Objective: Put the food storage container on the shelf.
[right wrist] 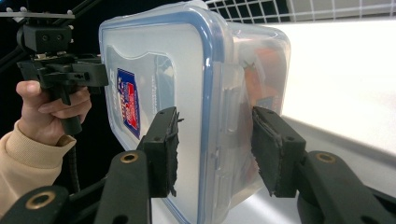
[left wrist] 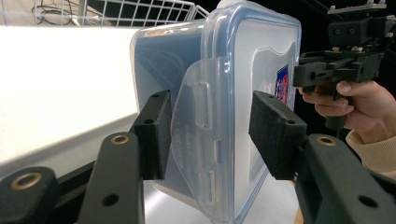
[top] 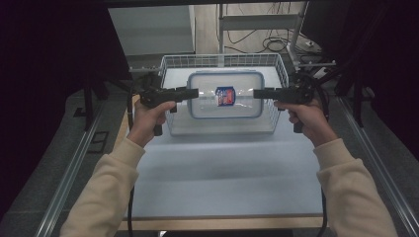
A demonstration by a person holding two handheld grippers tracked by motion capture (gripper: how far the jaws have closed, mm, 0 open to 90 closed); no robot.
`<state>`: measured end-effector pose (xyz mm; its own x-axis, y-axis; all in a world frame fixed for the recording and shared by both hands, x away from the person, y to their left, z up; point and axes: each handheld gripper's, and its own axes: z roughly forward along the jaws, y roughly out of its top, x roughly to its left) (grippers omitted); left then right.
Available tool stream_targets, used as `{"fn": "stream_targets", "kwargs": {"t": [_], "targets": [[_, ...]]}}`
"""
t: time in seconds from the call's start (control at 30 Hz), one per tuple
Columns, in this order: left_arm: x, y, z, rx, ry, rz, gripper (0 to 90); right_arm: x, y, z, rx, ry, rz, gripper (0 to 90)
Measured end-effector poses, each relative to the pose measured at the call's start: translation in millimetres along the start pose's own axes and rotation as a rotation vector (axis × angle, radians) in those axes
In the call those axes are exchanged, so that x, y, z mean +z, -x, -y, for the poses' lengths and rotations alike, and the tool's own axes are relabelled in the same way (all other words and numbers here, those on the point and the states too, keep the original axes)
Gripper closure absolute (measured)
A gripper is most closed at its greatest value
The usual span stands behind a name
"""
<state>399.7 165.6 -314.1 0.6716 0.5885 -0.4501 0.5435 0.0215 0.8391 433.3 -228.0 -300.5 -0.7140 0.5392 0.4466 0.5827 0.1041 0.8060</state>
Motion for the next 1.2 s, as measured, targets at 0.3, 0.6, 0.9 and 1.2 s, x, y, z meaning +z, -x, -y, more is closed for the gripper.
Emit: {"fn": "stream_targets", "kwargs": {"t": [0.3,0.6,0.9,1.2], "targets": [[14.9,-23.1,-31.1,-0.022,0.007,0.006,50.3,9.0,16.2,-32.8,-0.007,-0.001,0.020,52.8],[26.7,-47.5,-47.7,-0.047,-0.002,0.000,50.3,27.3,39.5,-53.0,0.032,-0.014,0.008,52.8],[39.2,-63.9,-49.1,-0.086,-0.030,0.003,49.6,36.7,50.6,-60.1,0.047,-0.044,0.044,52.1],[44.8,-70.3,-52.9,-0.133,-0.018,0.001,49.5,40.1,57.5,-63.6,0.076,-0.046,0.049,50.9]]}}
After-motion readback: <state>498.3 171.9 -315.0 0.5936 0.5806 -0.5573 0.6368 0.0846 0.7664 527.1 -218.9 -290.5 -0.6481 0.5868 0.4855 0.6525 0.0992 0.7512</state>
